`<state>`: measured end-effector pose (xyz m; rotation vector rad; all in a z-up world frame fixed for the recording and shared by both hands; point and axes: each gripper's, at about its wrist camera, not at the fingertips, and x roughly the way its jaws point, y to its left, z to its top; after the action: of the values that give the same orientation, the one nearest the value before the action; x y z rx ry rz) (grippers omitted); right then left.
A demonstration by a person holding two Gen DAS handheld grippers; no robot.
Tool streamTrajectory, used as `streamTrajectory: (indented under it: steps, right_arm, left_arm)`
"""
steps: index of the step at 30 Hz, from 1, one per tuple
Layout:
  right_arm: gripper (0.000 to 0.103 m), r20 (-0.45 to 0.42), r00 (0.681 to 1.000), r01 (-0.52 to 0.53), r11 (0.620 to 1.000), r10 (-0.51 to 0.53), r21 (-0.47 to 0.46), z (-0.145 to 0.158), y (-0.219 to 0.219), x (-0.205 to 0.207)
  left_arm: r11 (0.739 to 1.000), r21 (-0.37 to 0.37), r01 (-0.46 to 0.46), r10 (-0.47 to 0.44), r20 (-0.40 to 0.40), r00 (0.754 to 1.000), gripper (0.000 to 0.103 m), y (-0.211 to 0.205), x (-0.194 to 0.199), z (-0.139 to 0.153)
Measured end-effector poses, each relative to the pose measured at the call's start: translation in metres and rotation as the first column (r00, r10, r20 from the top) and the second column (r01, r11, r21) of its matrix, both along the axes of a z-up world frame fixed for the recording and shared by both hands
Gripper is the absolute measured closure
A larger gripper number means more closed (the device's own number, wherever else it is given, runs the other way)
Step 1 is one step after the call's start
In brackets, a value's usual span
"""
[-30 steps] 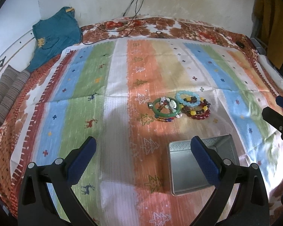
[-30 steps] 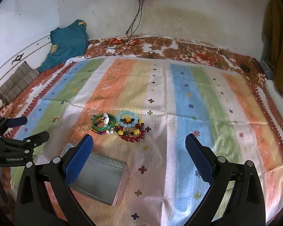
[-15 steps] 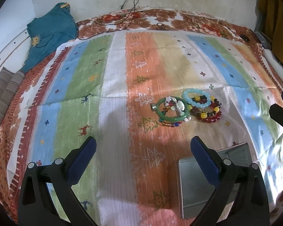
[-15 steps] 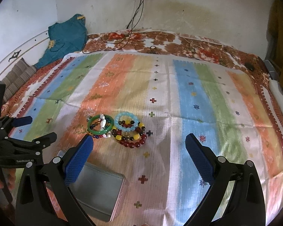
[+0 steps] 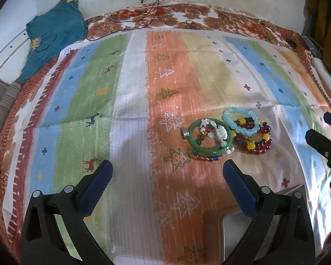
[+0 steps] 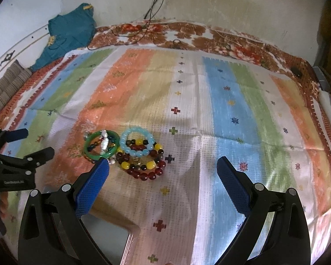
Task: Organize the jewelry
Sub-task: 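Lower both open tools over the bracelets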
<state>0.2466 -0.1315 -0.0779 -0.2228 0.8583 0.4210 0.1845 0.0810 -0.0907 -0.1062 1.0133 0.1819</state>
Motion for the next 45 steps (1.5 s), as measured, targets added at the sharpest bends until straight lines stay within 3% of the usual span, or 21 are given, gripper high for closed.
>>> streamTrajectory:
  steps: [9,32,45]
  right_arm:
    - [0.004,-0.012,1.000,-0.003,1.000,0.003,-0.021,-0.014,0.010,0.017]
    - [0.004,-0.124,0.992,0.021,0.997,-0.030,-0.069,-0.054,0.030,0.069]
    - [0.004,-0.171,0.985,0.019,0.997,-0.030,-0.069,-0.067,0.038,0.085]
  left_arm:
    - [1.000,-0.006,0.013,-0.013,-0.017,1.000,0.006,0.005,0.019,-0.012]
    - [0.992,-0.128,-0.005,-0.006,-0.080,0.997,0.006,0.021,0.067,-0.042]
    - [0.982,-0.187,-0.014,-0.005,-0.102,0.995,0.022,0.033,0.073,-0.053]
